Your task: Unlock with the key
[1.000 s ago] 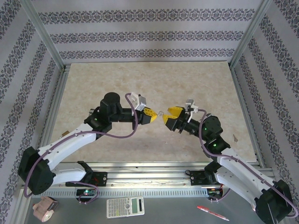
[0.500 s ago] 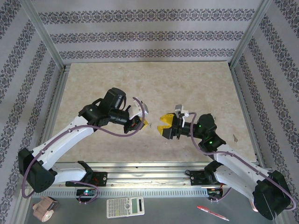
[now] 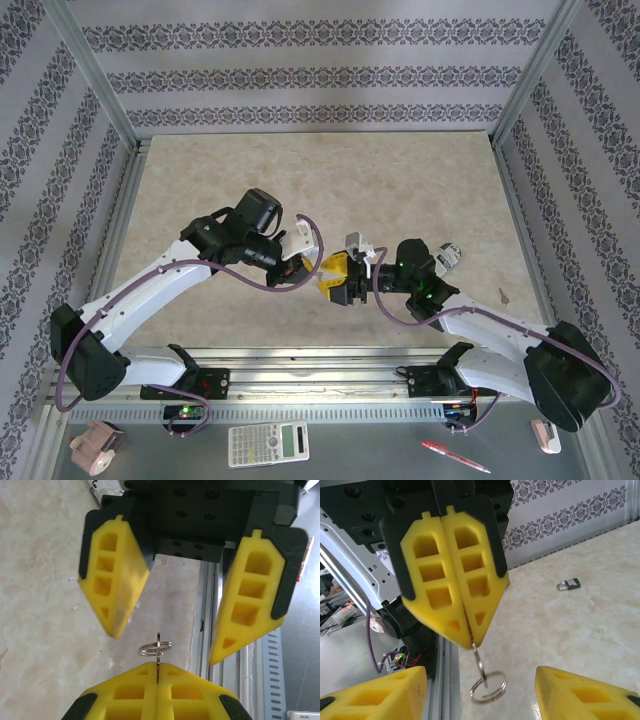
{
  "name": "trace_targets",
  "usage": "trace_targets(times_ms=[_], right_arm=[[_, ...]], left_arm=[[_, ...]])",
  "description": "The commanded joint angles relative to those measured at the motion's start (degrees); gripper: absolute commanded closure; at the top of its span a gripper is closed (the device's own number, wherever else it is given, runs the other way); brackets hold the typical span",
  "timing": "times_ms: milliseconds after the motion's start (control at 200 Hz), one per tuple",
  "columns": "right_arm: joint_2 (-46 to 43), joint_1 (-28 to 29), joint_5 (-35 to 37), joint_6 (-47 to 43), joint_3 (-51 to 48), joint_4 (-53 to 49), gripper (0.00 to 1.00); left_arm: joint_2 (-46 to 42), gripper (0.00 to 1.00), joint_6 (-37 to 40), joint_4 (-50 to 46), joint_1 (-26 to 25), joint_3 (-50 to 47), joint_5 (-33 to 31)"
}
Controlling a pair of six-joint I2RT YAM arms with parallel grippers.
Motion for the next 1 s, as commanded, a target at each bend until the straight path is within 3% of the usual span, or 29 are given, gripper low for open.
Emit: trace_targets(times_ms=[0,315,565,710,994], right_arm=[[0.95,0.50,-1.70,-2.29,1.34,4.10,0.41],[0.79,0.52,-1.50,-3.17,1.41,3.74,0.43],[0.87,0.58,-1.86,-3.12,1.63,3.42,0.53],[1.22,0.51,-2.16,-3.04,1.68,3.55,0.62],[1.40,0.66,-4.67,-2.29,1.75,3.59,0.93]], left_arm=[[0.45,1.00,1.66,-2.31,-0.96,1.78,-0.13],[0.80,1.00,1.96,-2.44,-1.34,1.92,0.92],[1.24,1.00,1.92,-2.75,-1.77,2.07,1.33],[1.07,1.00,1.83,-2.63,-1.80,1.78,1.49],[1.29,1.00,1.92,-2.56,-1.85,1.96,1.77]])
